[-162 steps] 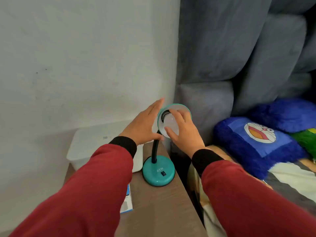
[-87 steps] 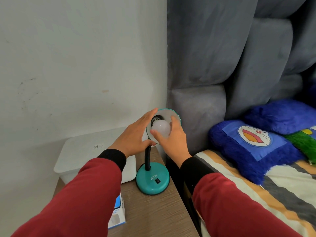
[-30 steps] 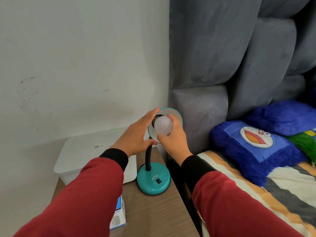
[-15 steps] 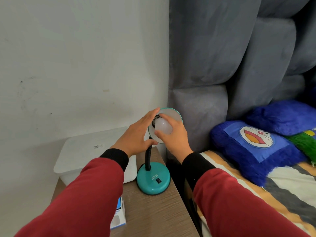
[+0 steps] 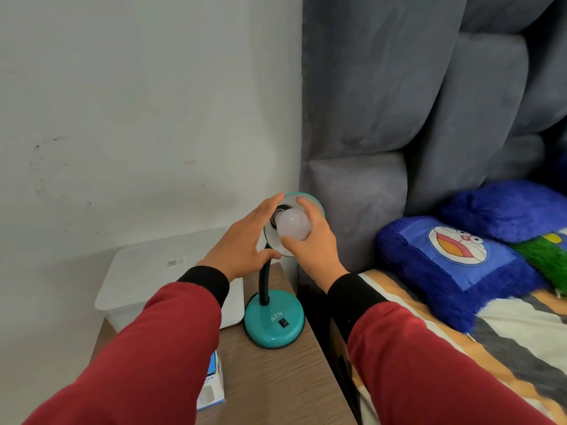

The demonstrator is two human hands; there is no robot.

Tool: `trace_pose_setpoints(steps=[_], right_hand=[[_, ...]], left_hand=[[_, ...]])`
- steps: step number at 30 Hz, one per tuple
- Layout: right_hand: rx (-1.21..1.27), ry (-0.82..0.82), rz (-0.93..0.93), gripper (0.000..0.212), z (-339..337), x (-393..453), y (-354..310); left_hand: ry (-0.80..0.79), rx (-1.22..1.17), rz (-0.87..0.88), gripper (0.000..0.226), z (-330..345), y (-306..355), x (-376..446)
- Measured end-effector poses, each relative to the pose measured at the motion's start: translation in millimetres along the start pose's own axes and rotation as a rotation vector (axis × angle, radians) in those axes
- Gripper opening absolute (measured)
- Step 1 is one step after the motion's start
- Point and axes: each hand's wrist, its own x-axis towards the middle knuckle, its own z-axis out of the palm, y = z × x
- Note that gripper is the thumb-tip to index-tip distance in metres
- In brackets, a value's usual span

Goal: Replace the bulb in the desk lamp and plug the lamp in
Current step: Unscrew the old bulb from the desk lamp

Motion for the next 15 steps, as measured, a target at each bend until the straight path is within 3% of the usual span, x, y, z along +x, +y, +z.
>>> trace_pose_setpoints(steps=[7, 15], right_hand=[[-0.049, -0.006, 0.015, 0.059, 2.8, 2.8, -3.3], [-0.131, -0.034, 0.021, 0.070, -4.0, -1.4, -3.4]], left_hand=[[-0.007, 0.002, 0.002, 0.106, 1.7, -1.0, 3.0], [0.010, 0.006, -0.002, 0.107, 0.5, -3.1, 2.4]])
